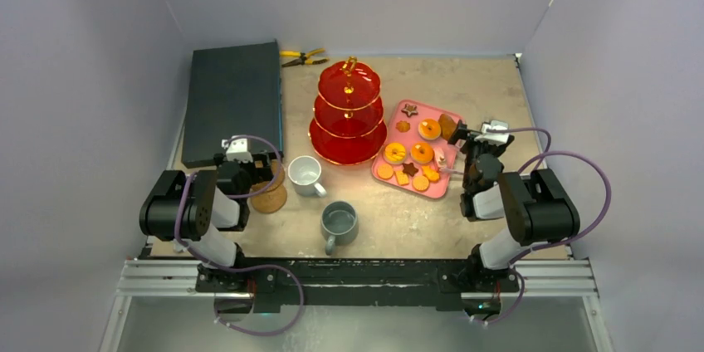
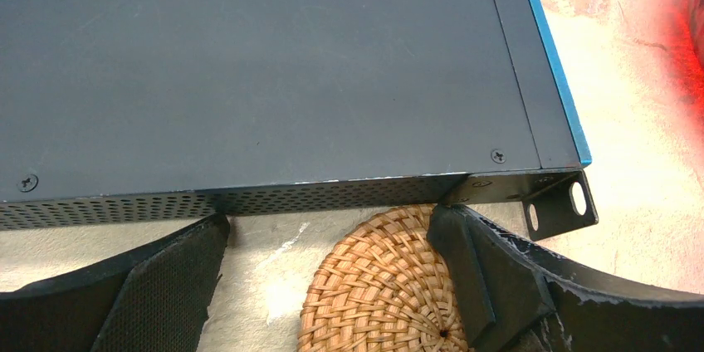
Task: Serve the afternoon tea
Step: Move the cup to the center of the board.
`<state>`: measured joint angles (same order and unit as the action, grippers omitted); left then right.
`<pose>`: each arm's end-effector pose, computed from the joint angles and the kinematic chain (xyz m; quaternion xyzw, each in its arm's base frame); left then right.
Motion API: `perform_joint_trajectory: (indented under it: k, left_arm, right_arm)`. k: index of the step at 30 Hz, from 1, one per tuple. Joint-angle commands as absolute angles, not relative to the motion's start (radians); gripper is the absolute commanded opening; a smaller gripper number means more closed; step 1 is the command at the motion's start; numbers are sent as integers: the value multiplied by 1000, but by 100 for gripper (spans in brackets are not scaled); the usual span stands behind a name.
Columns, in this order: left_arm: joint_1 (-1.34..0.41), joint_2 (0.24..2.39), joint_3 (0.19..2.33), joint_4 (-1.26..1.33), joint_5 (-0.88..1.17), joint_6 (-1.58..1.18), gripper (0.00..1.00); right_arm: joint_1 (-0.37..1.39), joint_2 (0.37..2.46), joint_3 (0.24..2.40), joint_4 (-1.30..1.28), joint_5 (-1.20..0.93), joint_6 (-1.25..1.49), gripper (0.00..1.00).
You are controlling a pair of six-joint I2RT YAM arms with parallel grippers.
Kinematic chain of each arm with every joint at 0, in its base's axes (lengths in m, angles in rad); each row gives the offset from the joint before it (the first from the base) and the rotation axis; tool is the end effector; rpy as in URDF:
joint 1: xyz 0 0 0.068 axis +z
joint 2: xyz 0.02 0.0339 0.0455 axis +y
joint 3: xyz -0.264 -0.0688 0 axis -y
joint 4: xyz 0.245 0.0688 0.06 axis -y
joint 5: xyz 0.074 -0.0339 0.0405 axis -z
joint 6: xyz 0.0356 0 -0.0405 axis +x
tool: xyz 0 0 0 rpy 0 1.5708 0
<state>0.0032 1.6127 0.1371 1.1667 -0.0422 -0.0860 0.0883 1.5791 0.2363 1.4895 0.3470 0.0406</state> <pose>0.2185 0.0022 0.1058 -0.0484 0.8059 -0.0074 0.5900 0.2425 0.0093 0.1681 0.1153 0.6465 -0.0645 0.7514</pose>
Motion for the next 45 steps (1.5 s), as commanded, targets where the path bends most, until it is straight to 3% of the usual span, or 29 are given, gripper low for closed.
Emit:
perform_joint_trajectory:
  k: [1,13,21,27,32,37,41,45]
  left_arm:
    - [-1,1661,266,1287,70,8,100]
    - [0,1631,265,1271,89,7,100]
    - [-1,1364,425,752,182,10,100]
    - [-2,1282,605,349,242,8,100]
    - [-1,1260,754,138,290,-30,99]
    - [-2,1211,855,9,362,-52,99]
    - [-1,1183,913,-115,454,-20,99]
    - [-2,1154,911,-194,551,38,100]
  right_arm:
    - [83,1572,256,1549,332,21,99]
    - [83,1569,263,1511,304,38,99]
    - [86,1514,278,1470,375,30,99]
    - [136,1319,395,1124,482,59,99]
    - [129,1143,509,766,404,402,99]
    - [129,1108,623,489,263,685,99]
    - [148,1123,659,414,144,616,99]
    - [249,1058,643,308,239,569,99]
